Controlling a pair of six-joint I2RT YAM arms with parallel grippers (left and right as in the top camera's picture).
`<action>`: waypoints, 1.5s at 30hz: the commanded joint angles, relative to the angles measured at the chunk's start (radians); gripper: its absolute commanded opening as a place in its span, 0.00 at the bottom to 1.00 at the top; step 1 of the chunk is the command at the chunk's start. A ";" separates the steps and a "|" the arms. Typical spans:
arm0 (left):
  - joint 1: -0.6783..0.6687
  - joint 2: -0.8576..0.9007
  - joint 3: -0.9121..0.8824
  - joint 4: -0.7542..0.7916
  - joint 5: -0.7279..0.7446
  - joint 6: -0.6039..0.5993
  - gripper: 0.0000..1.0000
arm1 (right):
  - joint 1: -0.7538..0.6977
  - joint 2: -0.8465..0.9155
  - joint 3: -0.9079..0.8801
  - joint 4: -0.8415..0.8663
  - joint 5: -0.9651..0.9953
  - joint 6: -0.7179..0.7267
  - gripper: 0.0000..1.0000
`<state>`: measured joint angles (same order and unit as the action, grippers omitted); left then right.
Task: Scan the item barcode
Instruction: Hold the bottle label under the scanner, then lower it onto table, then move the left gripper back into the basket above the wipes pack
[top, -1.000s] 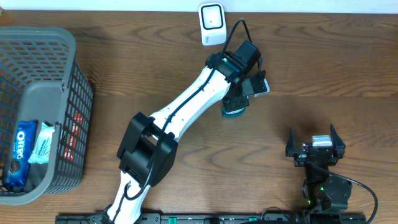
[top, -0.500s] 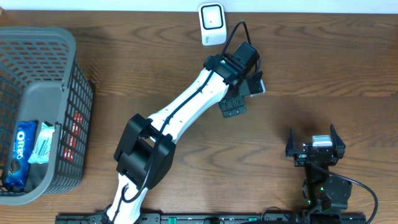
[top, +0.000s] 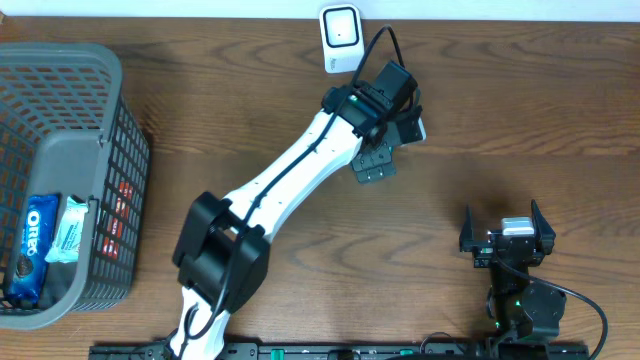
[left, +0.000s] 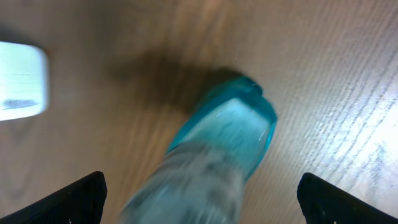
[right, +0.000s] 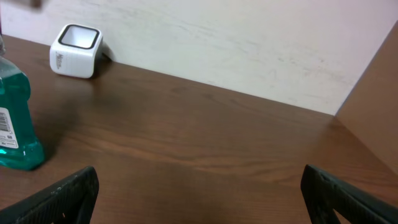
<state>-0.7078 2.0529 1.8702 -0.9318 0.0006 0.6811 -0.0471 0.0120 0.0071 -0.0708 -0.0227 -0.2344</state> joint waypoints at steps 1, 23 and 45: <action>0.007 -0.068 -0.005 0.007 -0.100 -0.007 0.98 | 0.003 -0.005 -0.001 -0.004 0.006 0.013 0.99; 0.826 -0.691 -0.005 -0.073 -0.405 -1.117 0.98 | 0.003 -0.005 -0.001 -0.004 0.006 0.013 0.99; 1.308 -0.444 -0.392 -0.252 -0.297 -1.599 0.98 | 0.003 -0.005 -0.001 -0.004 0.006 0.013 0.99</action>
<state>0.5804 1.6184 1.5307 -1.1969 -0.3141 -0.8948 -0.0471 0.0120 0.0071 -0.0704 -0.0223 -0.2344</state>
